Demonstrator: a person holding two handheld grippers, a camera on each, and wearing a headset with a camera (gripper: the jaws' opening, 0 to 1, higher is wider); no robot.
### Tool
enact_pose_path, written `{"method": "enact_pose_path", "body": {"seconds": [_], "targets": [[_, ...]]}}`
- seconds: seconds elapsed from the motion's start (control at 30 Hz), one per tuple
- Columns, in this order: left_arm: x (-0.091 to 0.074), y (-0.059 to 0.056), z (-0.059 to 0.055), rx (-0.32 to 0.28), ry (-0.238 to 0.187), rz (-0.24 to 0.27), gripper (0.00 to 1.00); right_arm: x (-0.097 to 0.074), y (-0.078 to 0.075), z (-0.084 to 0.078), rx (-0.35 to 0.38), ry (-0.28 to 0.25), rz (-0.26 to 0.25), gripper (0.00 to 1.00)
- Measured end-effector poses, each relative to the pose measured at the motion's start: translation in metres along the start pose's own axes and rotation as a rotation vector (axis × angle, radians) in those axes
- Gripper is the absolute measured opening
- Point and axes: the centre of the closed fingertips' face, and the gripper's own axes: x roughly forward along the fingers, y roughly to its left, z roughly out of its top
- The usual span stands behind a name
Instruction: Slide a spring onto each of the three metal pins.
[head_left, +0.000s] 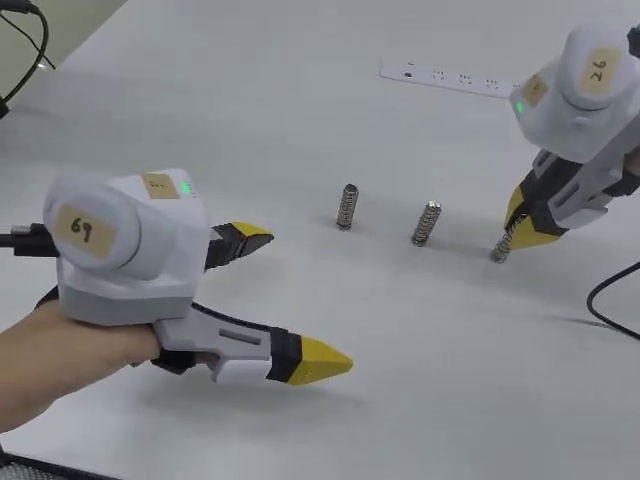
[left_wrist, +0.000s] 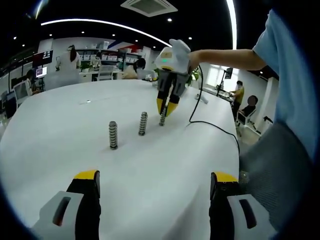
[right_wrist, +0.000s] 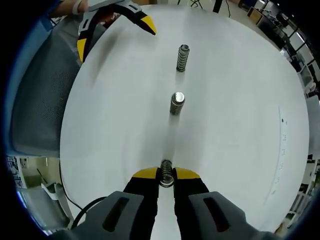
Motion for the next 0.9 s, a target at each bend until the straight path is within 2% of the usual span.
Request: {"method": "enact_pose_path", "body": {"seconds": [0.33, 0.9], "targets": [[-0.002, 0.001, -0.001, 0.001, 0.001, -0.001, 0.88, 0.009, 0.002, -0.001, -0.006, 0.008, -0.004, 0.08], [-0.004, 0.002, 0.0, 0.006, 0.004, -0.002, 0.87, 0.008, 0.011, 0.003, -0.022, 0.003, -0.012, 0.1]]}}
